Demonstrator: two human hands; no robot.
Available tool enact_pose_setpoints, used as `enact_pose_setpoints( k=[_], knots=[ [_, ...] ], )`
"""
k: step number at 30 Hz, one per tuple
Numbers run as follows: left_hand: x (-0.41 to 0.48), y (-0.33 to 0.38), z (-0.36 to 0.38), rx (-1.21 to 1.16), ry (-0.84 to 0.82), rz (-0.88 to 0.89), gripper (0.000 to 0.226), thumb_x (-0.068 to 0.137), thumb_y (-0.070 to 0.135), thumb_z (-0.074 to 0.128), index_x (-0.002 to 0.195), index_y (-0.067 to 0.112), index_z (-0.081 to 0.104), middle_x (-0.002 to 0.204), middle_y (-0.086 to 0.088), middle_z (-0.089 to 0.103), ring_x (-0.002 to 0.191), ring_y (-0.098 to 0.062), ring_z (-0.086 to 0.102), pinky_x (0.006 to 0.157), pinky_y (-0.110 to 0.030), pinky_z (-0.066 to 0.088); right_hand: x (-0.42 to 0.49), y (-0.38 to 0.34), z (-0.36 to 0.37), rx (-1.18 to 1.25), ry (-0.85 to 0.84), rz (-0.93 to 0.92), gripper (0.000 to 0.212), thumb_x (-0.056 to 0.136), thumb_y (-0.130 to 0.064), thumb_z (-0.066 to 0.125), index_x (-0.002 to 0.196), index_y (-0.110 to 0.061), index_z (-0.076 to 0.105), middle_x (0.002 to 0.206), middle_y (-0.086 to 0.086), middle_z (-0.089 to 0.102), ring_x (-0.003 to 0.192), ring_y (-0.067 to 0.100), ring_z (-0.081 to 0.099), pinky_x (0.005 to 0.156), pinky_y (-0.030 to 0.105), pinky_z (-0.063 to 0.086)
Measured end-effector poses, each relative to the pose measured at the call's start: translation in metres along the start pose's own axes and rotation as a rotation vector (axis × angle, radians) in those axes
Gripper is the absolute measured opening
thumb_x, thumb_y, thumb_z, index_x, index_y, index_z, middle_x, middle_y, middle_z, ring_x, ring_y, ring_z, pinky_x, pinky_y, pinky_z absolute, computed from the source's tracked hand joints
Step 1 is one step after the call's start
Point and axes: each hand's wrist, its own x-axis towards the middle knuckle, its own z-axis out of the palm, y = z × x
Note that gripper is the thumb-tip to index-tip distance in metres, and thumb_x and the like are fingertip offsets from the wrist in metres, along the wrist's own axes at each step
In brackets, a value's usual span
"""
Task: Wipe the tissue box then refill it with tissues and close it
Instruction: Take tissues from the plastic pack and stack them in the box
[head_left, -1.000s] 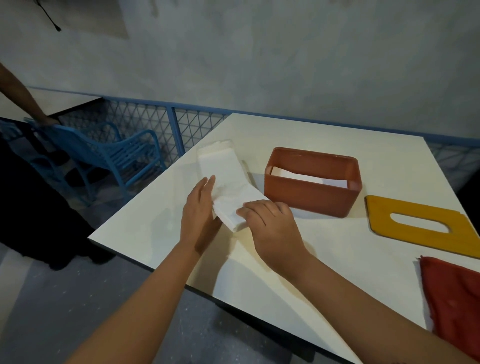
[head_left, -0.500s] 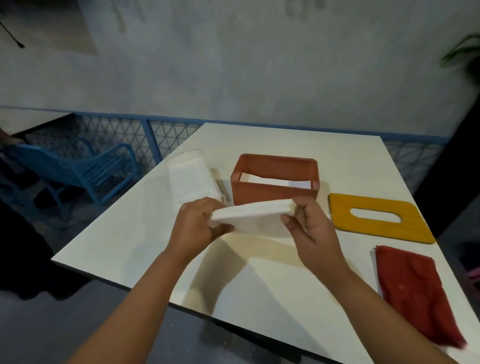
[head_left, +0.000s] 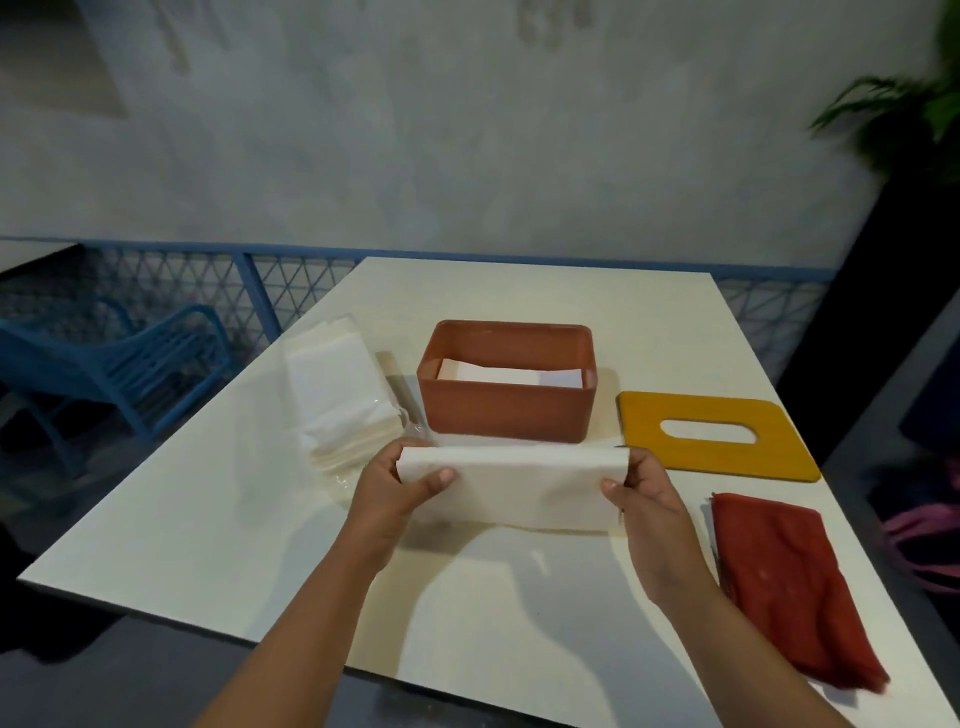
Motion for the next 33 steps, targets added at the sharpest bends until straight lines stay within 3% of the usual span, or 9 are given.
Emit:
enact_pose_setpoints(
  k=[3,6,11,15,17,21,29,33],
  knots=[
    [-0.003,-0.009,0.007,-0.027,-0.026,-0.032,0.055,0.044,0.021,0.083,0.093,0.019,0.06,0.089,0.004,0.067,0.081,-0.01,0.062,0.059,-0.012,0.05,-0.002,0.002,0.001,-0.051,-0.009,0.069,0.045,0.059,-0.008,0.05,0.102,-0.021,0.055,0.098,0.003,0.064,0.091,0.018,0.059,0.074,0.031,0.048],
    [-0.003,-0.012,0.014,-0.019,-0.005,-0.019,0.053,0.045,0.018,0.081,0.093,0.019,0.059,0.089,0.004,0.067,0.081,-0.009,0.062,0.058,-0.009,0.049,-0.002,0.002,0.009,-0.163,0.079,0.08,0.048,0.054,-0.006,0.05,0.097,-0.027,0.055,0.098,0.003,0.062,0.093,0.021,0.059,0.07,0.029,0.05],
    [0.003,-0.003,0.017,-0.019,0.026,0.03,0.054,0.044,0.016,0.089,0.088,0.023,0.059,0.086,0.006,0.067,0.077,-0.007,0.063,0.058,-0.011,0.05,0.004,-0.002,0.017,-0.244,0.208,-0.019,0.047,0.074,0.017,0.051,0.088,-0.027,0.052,0.085,0.001,0.059,0.078,0.015,0.058,0.06,0.023,0.046],
    [0.007,-0.003,0.012,0.006,0.005,0.039,0.065,0.029,0.034,0.082,0.088,0.022,0.057,0.086,0.005,0.066,0.08,-0.007,0.063,0.06,-0.013,0.05,0.005,-0.001,0.015,-0.312,0.215,-0.039,0.049,0.072,0.018,0.051,0.086,-0.028,0.051,0.085,0.001,0.057,0.074,0.015,0.055,0.057,0.023,0.045],
    [0.007,-0.005,0.01,0.029,-0.031,0.012,0.064,0.033,0.025,0.086,0.088,0.021,0.056,0.087,0.005,0.065,0.081,-0.008,0.061,0.057,-0.012,0.05,0.006,0.005,0.014,-0.314,0.204,-0.001,0.052,0.071,0.018,0.053,0.091,-0.029,0.051,0.091,0.001,0.059,0.081,0.016,0.057,0.06,0.026,0.049],
    [0.006,-0.012,0.012,0.035,-0.059,-0.001,0.05,0.059,-0.007,0.083,0.09,0.022,0.057,0.089,0.004,0.066,0.079,-0.007,0.062,0.056,-0.012,0.051,0.007,0.012,0.016,-0.319,0.193,0.059,0.057,0.072,0.015,0.059,0.111,-0.025,0.05,0.1,-0.003,0.061,0.093,0.012,0.059,0.066,0.02,0.05],
    [0.011,-0.007,0.008,0.054,-0.045,0.021,0.053,0.057,-0.006,0.084,0.091,0.025,0.058,0.089,0.008,0.065,0.081,-0.001,0.06,0.059,-0.01,0.051,0.011,0.004,0.017,-0.338,0.214,0.02,0.056,0.072,0.016,0.058,0.108,-0.026,0.052,0.094,-0.007,0.061,0.089,0.01,0.059,0.068,0.021,0.051],
    [0.008,-0.013,0.008,0.043,-0.091,-0.058,0.063,0.04,0.007,0.088,0.097,0.017,0.061,0.093,0.0,0.069,0.085,-0.016,0.065,0.066,-0.03,0.058,0.01,0.01,0.016,-0.354,0.209,0.051,0.058,0.07,0.017,0.058,0.112,-0.024,0.05,0.098,-0.002,0.06,0.091,0.014,0.058,0.063,0.018,0.048]
  ],
)
